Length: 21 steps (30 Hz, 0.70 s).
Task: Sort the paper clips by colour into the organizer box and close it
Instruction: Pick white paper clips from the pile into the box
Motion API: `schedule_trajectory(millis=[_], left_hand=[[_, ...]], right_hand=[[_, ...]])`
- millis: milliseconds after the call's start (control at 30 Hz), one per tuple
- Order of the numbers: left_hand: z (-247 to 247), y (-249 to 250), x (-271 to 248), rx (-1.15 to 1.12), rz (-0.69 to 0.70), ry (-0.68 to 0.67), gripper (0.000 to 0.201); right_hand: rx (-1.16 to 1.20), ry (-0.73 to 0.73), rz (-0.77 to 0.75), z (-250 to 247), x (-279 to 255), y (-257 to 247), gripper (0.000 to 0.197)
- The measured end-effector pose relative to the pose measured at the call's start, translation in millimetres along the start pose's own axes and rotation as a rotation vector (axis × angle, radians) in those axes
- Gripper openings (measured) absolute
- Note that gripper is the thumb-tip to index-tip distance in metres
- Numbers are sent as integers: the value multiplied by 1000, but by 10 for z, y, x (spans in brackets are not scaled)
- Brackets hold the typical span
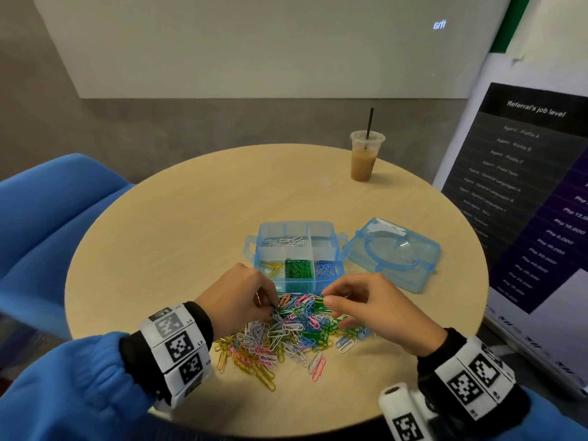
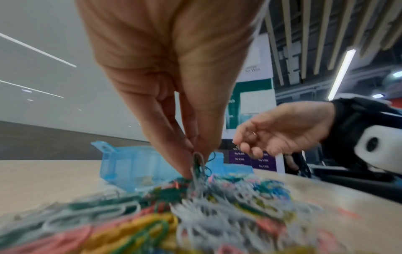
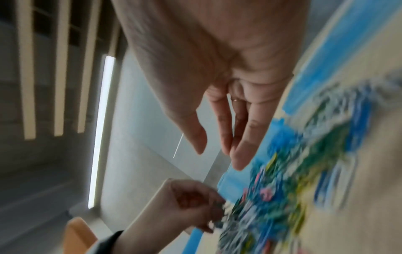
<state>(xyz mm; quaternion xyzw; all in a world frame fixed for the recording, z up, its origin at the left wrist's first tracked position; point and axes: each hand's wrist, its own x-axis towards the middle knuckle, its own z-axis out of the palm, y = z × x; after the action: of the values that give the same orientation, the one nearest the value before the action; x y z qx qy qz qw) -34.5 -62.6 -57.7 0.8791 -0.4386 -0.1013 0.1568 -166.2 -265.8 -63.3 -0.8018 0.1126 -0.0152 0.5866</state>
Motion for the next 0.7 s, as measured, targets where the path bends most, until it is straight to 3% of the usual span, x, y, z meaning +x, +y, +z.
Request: schedule_trajectory(millis=[267, 433, 533, 700], left_hand=[[-217, 0, -37, -374, -16, 199, 7], [-246, 262, -87, -679, 44, 230, 6], [-159, 390, -86, -724, 84, 213, 6], [-5, 398, -96, -691, 82, 204, 7]], right_hand=[[415, -84, 163, 367, 43, 7, 29], [1024, -165, 343, 455, 41, -51, 56], [1252, -240, 399, 472, 9, -48, 66], [1370, -213, 358, 487, -14, -78, 66]])
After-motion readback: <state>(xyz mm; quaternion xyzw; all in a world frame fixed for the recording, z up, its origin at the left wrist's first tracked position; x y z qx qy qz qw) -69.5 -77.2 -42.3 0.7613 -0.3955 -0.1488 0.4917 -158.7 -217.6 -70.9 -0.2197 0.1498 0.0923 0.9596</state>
